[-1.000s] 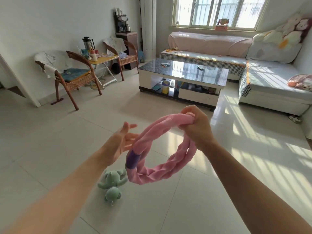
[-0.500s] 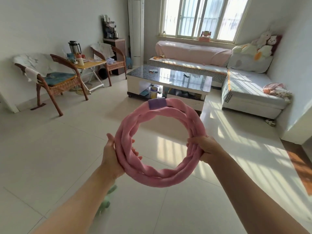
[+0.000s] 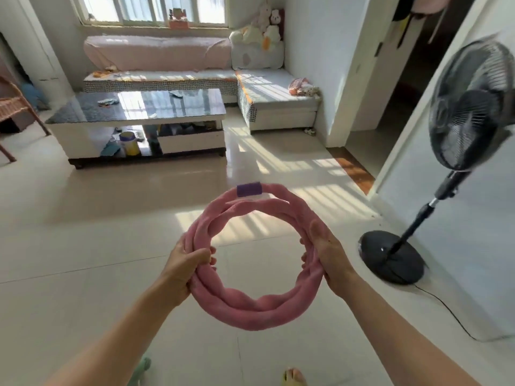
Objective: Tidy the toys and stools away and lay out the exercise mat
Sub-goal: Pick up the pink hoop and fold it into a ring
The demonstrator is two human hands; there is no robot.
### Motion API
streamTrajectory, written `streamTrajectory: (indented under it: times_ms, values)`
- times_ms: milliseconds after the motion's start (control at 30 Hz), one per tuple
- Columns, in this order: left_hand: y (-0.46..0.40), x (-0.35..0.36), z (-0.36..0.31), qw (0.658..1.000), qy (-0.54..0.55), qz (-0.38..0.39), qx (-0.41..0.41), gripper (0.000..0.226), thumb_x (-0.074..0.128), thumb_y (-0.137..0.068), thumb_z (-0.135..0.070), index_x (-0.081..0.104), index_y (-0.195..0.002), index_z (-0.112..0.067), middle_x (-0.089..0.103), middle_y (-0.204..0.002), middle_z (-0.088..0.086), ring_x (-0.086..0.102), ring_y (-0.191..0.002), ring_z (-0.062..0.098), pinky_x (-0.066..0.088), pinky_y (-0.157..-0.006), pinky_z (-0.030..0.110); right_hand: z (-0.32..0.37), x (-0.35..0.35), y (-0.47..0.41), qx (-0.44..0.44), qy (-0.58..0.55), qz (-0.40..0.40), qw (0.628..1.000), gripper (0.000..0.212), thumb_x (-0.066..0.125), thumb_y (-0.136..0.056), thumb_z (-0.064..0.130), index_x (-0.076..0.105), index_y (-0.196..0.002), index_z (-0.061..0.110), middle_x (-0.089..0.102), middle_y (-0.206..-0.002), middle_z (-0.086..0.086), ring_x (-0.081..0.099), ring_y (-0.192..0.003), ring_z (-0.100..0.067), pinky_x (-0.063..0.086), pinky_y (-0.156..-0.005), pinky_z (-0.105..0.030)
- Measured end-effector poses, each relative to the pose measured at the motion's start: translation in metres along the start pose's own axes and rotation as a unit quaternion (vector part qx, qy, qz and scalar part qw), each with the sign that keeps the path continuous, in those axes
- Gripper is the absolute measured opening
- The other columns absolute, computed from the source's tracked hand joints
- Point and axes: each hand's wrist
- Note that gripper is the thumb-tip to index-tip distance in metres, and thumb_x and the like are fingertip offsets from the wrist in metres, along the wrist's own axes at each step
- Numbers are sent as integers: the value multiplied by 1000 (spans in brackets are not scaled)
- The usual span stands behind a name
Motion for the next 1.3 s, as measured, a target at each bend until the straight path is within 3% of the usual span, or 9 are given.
streamTrajectory:
  times_ms: [67,333,500,633,700,900,1033,1200,1300]
  values:
    - [1,25,6,998,-20,57,-14,67,51,-54,0,52,-116,-24,57,-84,10,56,-65,16,54,-52,24,-13,-24,23,7,-1,-78,997,47,35,-92,56,45,-133,36,60,-105,-5,53,-74,-20,48,-67,-36]
    - [36,137,29,960,-102,258,-44,65,49,-55,-5,54,-117,-23,57,-86,7,55,-70,18,50,-59,30,-49,-117,134,-7,-38,-315,948,47,42,-94,47,43,-137,30,61,-120,-1,58,-82,-14,46,-64,-35]
    - [87,207,52,927,-137,343,-64,63,51,-55,-5,53,-117,-17,59,-85,8,55,-67,19,51,-56,30,-66,-169,220,-13,-49,-403,914,25,40,-94,50,50,-116,48,62,-114,3,62,-92,-16,48,-65,-34]
    - [151,271,84,899,-154,403,-78,52,56,-71,6,51,-120,-12,59,-84,10,55,-65,20,51,-52,28,-90,-217,309,-20,-45,-476,878,54,44,-88,54,40,-138,33,58,-124,11,64,-93,-10,50,-74,-34]
    - [195,306,108,880,-169,437,-79,49,51,-78,11,51,-120,-11,57,-83,11,53,-63,20,51,-50,26,-111,-246,363,-25,-46,-515,856,51,46,-89,53,42,-136,32,58,-125,9,61,-101,-13,49,-80,-35]
    - [335,395,174,827,-184,519,-114,61,57,-61,0,53,-121,-12,57,-82,12,53,-65,20,51,-56,28,-165,-333,515,-10,-44,-583,811,52,47,-87,58,44,-135,37,55,-131,16,54,-115,-1,45,-95,-29]
    - [418,452,214,794,-212,553,-138,48,52,-77,12,52,-120,-9,56,-81,14,51,-64,22,47,-60,33,-185,-368,607,5,-57,-637,769,42,44,-92,50,47,-131,37,60,-123,15,58,-111,-4,48,-88,-29]
    - [501,524,258,743,-255,602,-145,44,50,-78,15,55,-116,-7,56,-79,14,51,-64,22,47,-56,30,-208,-406,696,43,-118,-709,694,38,47,-91,49,52,-127,35,63,-118,7,63,-93,-13,52,-81,-38]
    - [552,571,285,707,-269,638,-144,41,50,-78,15,56,-113,-5,55,-79,14,50,-63,22,48,-51,24,-220,-431,744,62,-130,-744,652,39,45,-92,49,51,-127,33,66,-109,1,63,-77,-17,53,-66,-33]
Point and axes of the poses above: each hand's wrist, its own y-axis away from the middle knuckle, its own x-axis out of the palm, z = x × y
